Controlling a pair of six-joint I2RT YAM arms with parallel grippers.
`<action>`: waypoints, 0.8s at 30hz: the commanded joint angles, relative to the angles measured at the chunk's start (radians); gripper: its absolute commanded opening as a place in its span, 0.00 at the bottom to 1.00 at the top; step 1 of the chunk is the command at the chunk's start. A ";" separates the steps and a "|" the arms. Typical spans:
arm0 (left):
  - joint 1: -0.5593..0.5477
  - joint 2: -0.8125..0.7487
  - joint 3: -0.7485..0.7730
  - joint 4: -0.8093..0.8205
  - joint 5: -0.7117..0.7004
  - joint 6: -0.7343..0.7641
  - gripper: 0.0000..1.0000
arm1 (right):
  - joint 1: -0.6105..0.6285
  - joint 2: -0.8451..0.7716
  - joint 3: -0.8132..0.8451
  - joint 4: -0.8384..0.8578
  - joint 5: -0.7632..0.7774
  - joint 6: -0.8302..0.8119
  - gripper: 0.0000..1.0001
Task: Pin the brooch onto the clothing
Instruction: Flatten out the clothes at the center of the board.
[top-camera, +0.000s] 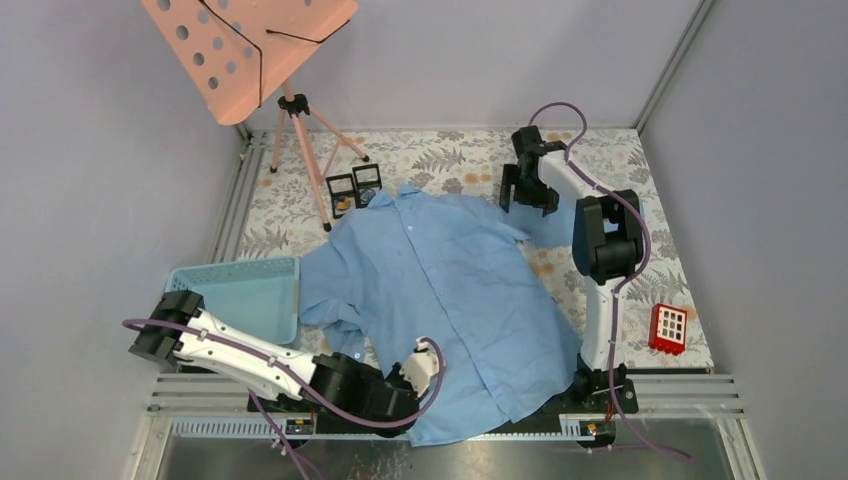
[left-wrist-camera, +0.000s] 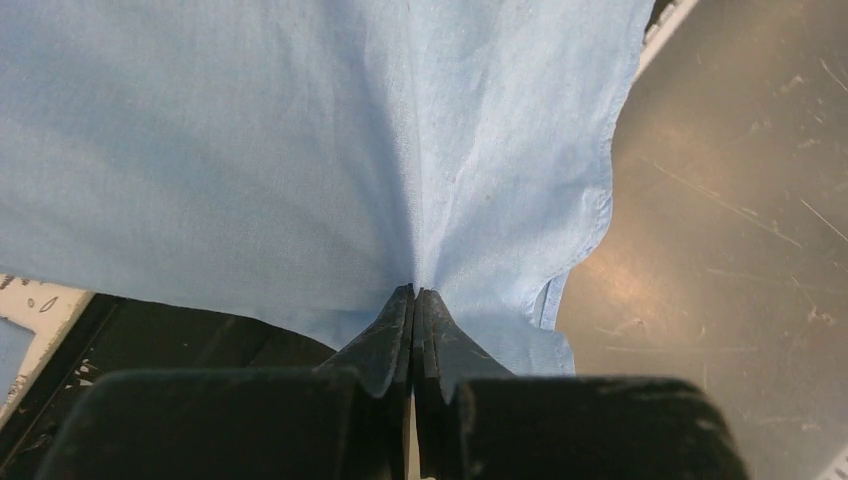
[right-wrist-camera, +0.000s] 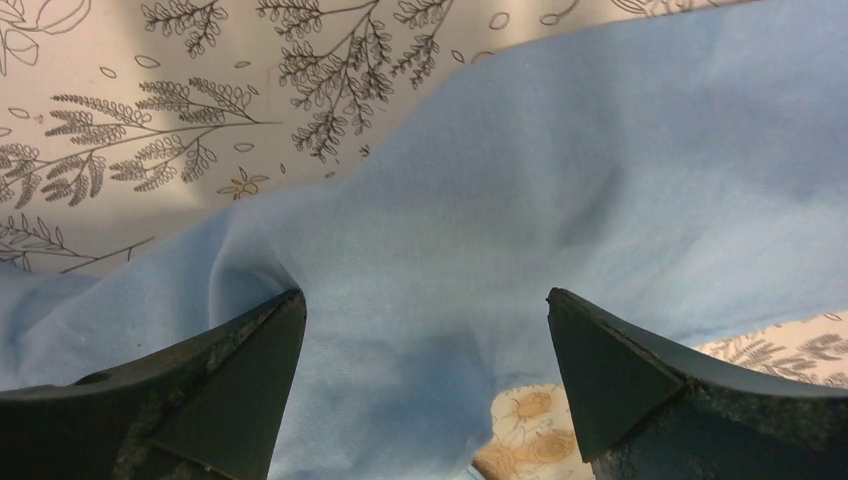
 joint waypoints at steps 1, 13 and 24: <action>-0.022 -0.061 -0.008 0.039 0.089 0.026 0.00 | -0.004 0.048 0.086 -0.049 -0.032 0.042 0.98; -0.046 -0.179 -0.032 0.080 0.149 0.049 0.00 | -0.020 0.196 0.305 -0.165 -0.044 0.076 0.97; -0.043 -0.228 0.061 0.086 -0.077 0.051 0.73 | -0.073 0.009 0.268 -0.184 0.003 0.003 0.98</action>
